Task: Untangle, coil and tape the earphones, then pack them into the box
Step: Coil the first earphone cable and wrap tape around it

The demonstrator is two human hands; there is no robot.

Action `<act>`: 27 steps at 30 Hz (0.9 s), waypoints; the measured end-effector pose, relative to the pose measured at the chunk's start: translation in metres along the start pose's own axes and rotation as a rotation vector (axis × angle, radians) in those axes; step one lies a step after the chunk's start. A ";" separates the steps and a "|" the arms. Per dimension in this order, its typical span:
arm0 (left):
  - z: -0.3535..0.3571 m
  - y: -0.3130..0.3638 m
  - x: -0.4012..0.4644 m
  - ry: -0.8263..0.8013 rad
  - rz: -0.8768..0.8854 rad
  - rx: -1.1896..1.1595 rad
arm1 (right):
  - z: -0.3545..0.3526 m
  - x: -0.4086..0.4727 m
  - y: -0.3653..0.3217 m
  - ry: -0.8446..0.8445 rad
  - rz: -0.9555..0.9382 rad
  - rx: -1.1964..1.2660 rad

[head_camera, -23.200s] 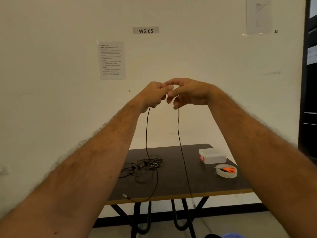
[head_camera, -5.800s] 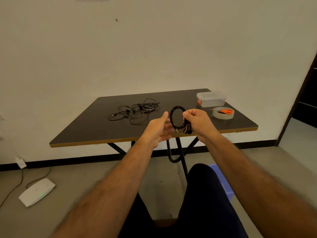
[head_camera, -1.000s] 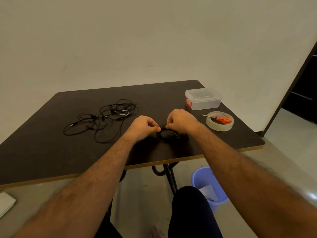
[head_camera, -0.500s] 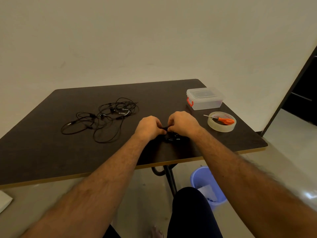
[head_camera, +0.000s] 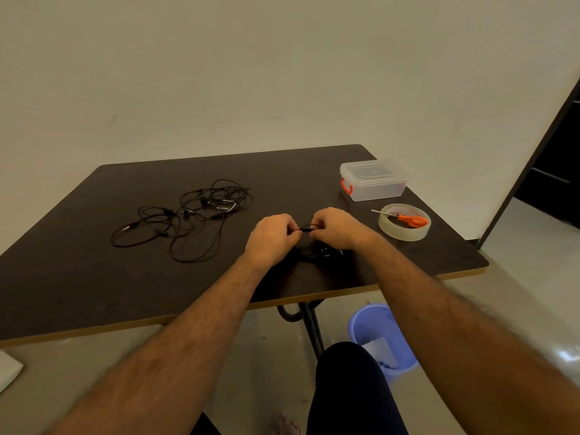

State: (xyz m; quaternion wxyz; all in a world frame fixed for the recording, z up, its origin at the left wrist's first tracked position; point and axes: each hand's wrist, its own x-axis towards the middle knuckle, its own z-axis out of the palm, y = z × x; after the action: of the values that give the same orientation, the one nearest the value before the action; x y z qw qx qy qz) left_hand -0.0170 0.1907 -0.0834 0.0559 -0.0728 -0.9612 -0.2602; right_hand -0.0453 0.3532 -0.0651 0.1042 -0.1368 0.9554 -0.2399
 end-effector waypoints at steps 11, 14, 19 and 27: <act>-0.016 -0.003 -0.004 -0.243 -0.085 -0.912 | -0.017 -0.018 0.001 -0.082 -0.070 0.899; -0.021 -0.001 -0.006 -0.301 -0.128 -0.937 | -0.016 -0.015 0.004 -0.063 -0.058 1.050; -0.027 -0.001 -0.008 -0.329 -0.140 -1.097 | -0.018 -0.020 -0.001 -0.099 -0.085 1.196; -0.043 -0.018 -0.006 -0.294 0.066 -0.552 | -0.026 -0.028 0.003 -0.002 -0.239 0.680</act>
State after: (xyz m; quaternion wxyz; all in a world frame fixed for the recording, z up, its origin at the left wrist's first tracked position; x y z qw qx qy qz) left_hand -0.0108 0.1525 -0.0560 -0.0972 -0.1532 -0.8492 -0.4959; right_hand -0.0268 0.3754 -0.0405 0.1159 -0.2051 0.7983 -0.5543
